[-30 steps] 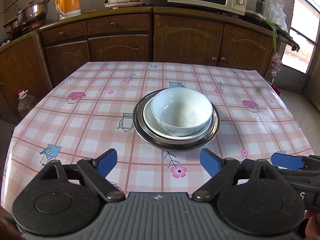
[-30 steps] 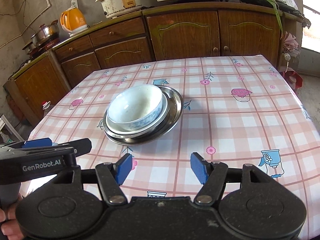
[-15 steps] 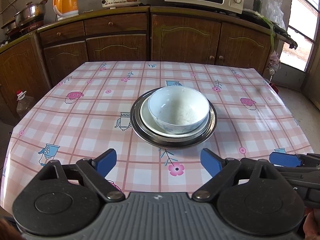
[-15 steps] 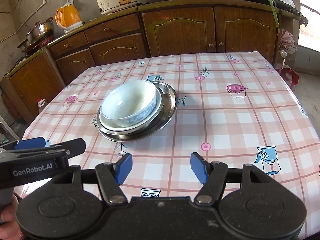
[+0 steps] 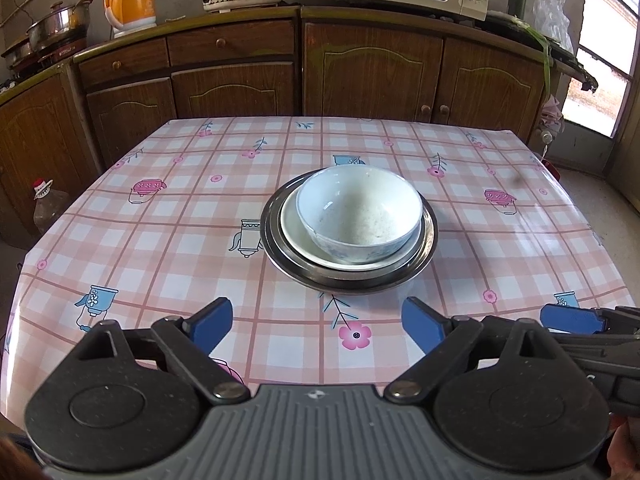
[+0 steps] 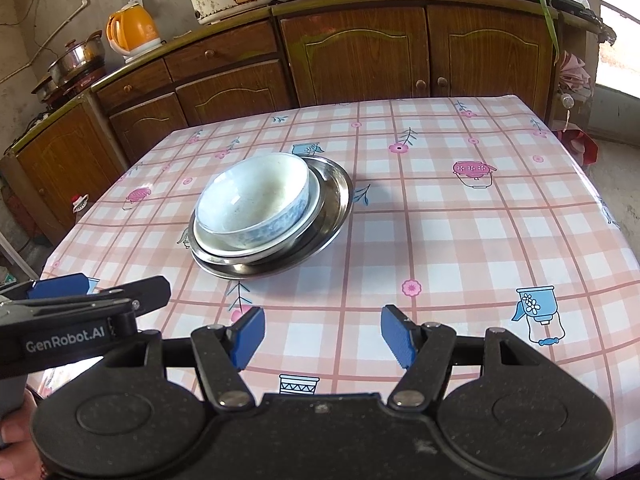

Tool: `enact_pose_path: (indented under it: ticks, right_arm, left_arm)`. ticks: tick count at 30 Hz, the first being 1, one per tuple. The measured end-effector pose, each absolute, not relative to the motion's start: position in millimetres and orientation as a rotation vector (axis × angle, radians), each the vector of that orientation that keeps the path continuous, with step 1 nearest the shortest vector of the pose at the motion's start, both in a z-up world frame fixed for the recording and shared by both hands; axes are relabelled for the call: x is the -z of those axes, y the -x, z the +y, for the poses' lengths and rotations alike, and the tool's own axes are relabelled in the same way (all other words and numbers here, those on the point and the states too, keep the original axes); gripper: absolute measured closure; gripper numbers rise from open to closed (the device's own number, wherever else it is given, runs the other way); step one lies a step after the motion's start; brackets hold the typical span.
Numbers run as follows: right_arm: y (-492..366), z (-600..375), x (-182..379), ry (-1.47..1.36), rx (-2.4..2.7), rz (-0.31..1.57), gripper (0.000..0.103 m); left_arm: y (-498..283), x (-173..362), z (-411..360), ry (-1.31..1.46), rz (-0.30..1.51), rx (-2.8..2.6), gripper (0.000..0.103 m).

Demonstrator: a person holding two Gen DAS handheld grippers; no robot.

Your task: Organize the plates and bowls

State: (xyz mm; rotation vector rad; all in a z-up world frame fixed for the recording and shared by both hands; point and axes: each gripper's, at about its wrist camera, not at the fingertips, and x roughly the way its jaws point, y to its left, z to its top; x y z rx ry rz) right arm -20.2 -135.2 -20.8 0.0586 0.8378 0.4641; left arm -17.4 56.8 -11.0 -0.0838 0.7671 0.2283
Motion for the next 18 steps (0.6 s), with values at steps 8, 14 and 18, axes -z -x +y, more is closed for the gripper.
enact_pose_path:
  ticks: [8, 14, 18]
  right_arm:
    - [18.3, -134.1, 23.3, -0.06, -0.464, 0.847, 0.025]
    - [16.3, -132.7, 27.4, -0.059, -0.462, 0.856, 0.025]
    - [14.7, -132.6, 28.4, -0.06, -0.462, 0.858, 0.025]
  left_arm:
    - [16.0, 12.4, 57.1, 0.082, 0.771, -0.226, 0.009]
    - [15.2, 14.1, 56.8, 0.078, 0.772, -0.225, 0.008]
    - [14.4, 15.4, 56.3, 0.08, 0.768, -0.218, 0.008]
